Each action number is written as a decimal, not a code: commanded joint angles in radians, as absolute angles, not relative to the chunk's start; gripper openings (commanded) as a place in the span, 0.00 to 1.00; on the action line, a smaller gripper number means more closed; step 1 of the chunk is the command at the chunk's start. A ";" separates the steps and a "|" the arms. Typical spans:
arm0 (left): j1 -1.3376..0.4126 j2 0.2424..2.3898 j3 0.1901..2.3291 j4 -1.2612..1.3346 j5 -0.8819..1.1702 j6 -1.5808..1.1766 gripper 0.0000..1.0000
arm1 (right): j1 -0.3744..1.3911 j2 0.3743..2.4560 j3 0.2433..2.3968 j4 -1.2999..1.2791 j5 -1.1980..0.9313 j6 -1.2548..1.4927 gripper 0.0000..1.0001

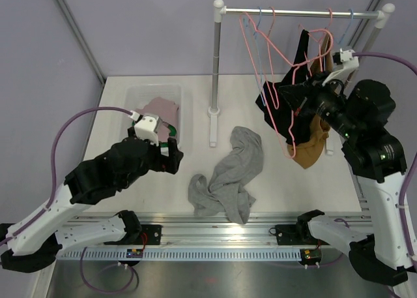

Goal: Remove the tank top from the hanger

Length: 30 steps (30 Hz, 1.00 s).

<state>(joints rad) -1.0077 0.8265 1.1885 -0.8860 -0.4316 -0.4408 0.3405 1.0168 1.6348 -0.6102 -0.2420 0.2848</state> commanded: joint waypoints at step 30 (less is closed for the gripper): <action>-0.825 0.637 0.953 -0.822 -0.595 -0.316 0.99 | 0.485 1.979 2.707 -0.979 0.275 0.057 0.00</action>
